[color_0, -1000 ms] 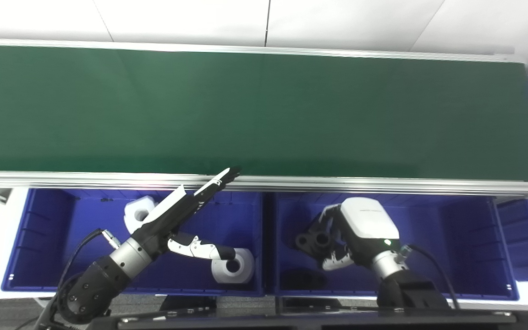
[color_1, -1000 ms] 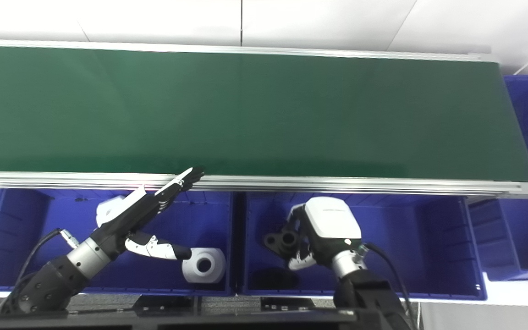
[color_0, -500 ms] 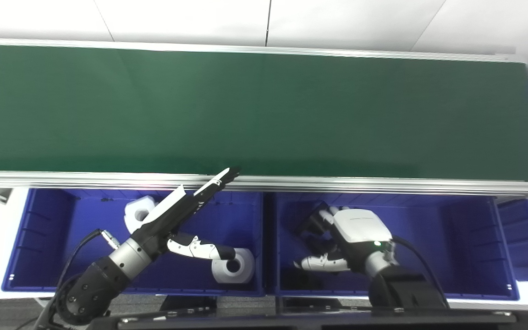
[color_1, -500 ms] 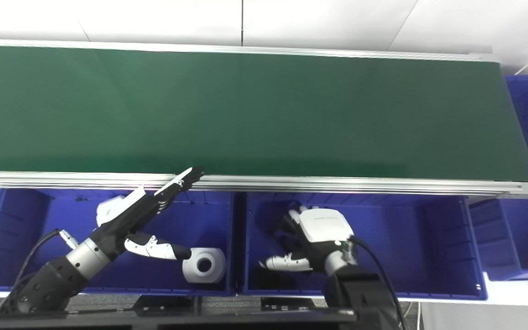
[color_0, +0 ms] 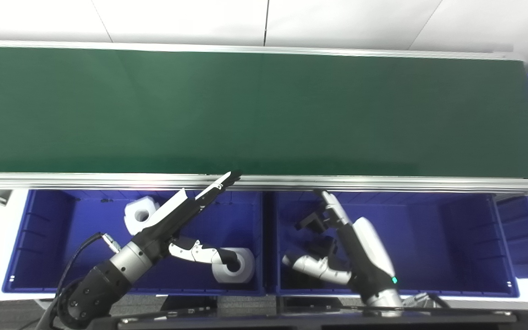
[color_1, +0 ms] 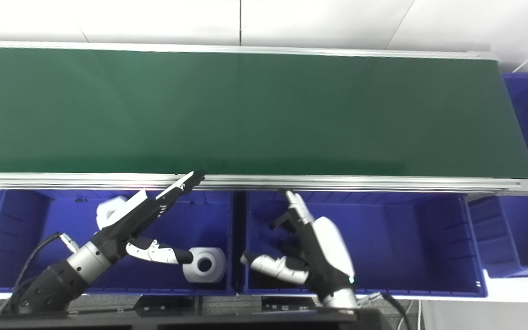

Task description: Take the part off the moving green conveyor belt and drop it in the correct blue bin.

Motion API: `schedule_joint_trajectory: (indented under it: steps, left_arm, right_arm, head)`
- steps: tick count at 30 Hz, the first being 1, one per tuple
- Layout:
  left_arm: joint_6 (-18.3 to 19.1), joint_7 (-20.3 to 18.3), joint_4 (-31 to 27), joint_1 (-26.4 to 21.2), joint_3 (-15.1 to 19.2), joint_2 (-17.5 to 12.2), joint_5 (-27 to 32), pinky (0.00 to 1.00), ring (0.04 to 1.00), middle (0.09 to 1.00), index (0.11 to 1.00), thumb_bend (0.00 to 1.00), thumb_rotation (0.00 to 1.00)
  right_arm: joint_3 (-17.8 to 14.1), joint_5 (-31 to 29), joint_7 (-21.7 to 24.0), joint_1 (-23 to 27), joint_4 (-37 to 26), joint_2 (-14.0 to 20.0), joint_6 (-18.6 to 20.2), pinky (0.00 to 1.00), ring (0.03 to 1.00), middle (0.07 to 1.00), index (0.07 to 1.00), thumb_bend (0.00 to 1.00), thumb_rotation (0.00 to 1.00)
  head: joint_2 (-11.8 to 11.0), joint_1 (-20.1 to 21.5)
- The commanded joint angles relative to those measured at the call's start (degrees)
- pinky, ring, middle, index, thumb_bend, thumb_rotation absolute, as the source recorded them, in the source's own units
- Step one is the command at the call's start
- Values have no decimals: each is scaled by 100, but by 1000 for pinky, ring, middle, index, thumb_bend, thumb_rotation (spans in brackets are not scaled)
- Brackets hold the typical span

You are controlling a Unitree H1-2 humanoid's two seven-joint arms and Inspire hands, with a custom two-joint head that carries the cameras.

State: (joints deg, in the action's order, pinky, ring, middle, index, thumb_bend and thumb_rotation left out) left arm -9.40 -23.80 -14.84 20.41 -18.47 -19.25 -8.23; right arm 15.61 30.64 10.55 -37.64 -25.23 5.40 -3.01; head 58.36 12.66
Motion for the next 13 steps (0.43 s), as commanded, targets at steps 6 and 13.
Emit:
schedule_joint_trajectory:
  steps: [6, 13]
  left_arm:
    - [-194, 74, -126, 104, -18, 0, 26, 1000, 1000, 1000, 1000, 832, 493]
    - [-345, 129, -40, 180, -5, 11, -28, 1000, 1000, 1000, 1000, 829, 488]
  right_arm:
    - [32, -837, -257, 199, 227, 256, -728, 930, 998, 1000, 1000, 884, 542]
    - [74, -1357, -209, 272, 397, 316, -594, 950, 1000, 1000, 1000, 927, 523]
  head:
    - [-71, -322]
    - [-220, -449]
